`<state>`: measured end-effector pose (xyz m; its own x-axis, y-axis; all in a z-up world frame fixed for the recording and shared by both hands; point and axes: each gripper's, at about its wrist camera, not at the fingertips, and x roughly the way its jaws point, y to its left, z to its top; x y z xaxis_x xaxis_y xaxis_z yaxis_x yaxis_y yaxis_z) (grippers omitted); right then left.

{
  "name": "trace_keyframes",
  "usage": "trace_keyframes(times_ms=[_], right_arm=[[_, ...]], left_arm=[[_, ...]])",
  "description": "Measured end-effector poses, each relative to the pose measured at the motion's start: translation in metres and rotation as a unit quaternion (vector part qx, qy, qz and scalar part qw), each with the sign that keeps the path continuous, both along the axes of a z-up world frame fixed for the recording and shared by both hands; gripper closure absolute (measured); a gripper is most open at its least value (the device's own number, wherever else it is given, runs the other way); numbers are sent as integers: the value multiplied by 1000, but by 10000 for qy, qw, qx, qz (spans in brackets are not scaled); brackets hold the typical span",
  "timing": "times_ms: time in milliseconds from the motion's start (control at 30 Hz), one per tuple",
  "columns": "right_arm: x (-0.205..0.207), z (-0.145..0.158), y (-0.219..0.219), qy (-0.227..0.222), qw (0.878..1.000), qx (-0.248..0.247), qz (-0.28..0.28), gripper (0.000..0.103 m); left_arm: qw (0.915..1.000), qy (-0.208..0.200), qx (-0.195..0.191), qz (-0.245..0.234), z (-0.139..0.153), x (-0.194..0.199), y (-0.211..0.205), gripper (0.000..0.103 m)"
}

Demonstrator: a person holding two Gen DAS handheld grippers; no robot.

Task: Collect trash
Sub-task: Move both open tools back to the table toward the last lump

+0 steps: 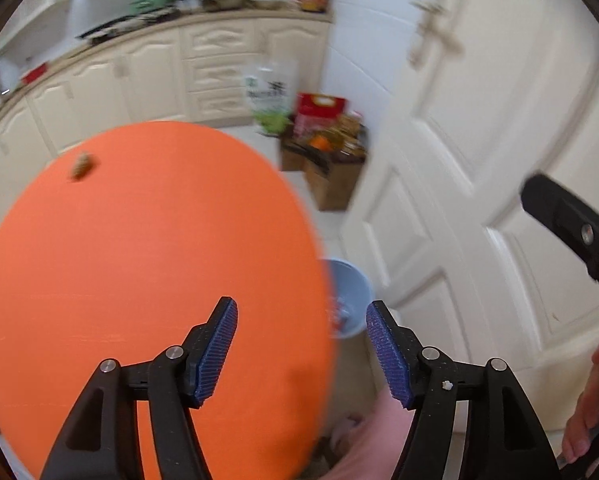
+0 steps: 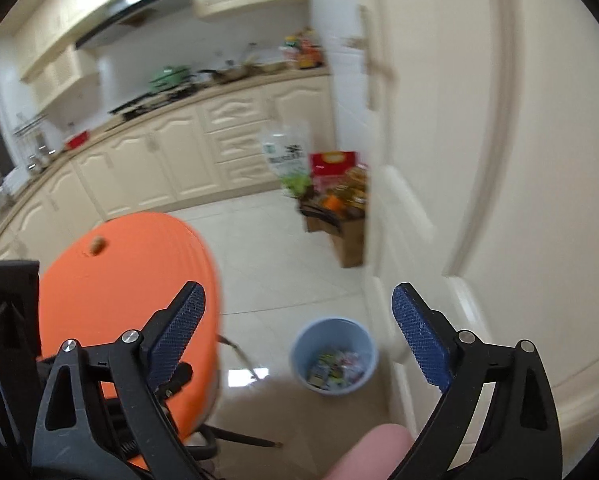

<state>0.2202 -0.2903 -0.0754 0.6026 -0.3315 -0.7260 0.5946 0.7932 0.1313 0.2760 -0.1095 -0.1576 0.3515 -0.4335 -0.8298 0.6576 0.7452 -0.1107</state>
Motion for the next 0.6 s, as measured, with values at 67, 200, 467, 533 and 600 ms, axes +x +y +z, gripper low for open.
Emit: trace_keyframes(times_ms=[67,200,467,533,600], right_arm=[[23,0,20,43,9996,-30,289,9],[73,-10,58,122,9966,20,812,9],[212,-53,134,576,9784,204,1977,9],[244,-60,153,635,9725,202,2231,9],[272,-67,165,675,9688,184,2379,9]], left_arm=[[9994,-41,-10,337,11,15,32,40],[9948,-156,73,1001,28,39,89,39],[9796,-178,343,1972,38,92,173,39],[9736,-174,350,2251,38,108,199,39],[9701,-118,367,2398,35,122,201,39]])
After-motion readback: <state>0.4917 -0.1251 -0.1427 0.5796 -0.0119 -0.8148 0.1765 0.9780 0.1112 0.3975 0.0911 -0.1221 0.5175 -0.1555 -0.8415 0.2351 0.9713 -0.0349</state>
